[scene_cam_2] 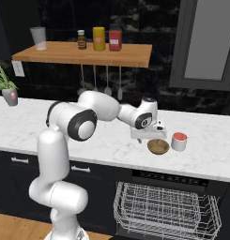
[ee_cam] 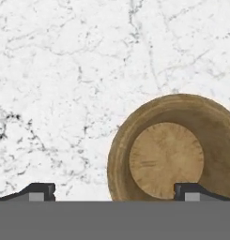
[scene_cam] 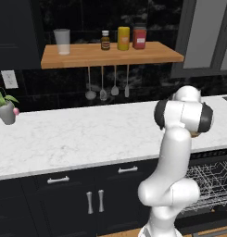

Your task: Pick up the cup and bowl from the counter, place them in the dishwasher, and close the dishwasher door.

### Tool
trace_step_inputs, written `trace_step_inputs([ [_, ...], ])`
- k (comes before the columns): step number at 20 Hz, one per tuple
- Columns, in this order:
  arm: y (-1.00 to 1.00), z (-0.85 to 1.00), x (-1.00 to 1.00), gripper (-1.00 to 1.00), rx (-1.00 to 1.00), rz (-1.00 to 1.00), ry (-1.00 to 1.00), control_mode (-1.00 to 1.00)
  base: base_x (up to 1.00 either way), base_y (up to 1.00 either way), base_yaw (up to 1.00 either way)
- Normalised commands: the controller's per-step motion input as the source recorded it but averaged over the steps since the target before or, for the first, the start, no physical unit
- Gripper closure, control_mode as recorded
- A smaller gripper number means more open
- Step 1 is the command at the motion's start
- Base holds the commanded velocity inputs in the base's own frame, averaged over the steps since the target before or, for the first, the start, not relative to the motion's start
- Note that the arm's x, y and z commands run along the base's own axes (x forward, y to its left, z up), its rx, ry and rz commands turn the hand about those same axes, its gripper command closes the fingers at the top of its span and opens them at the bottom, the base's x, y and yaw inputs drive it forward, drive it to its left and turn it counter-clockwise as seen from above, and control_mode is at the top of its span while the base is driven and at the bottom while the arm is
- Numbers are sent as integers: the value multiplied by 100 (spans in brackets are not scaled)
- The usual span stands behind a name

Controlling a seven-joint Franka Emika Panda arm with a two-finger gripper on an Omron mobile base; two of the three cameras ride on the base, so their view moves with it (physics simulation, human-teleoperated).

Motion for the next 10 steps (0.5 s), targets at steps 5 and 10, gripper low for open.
trace_step_inputs([
  [5, -8, -37, 14, -100, 0, 0, 1, -100, 0, 0, 0],
  [10, -5, -36, 0, -100, 0, 0, 0, -100, 0, 0, 0],
])
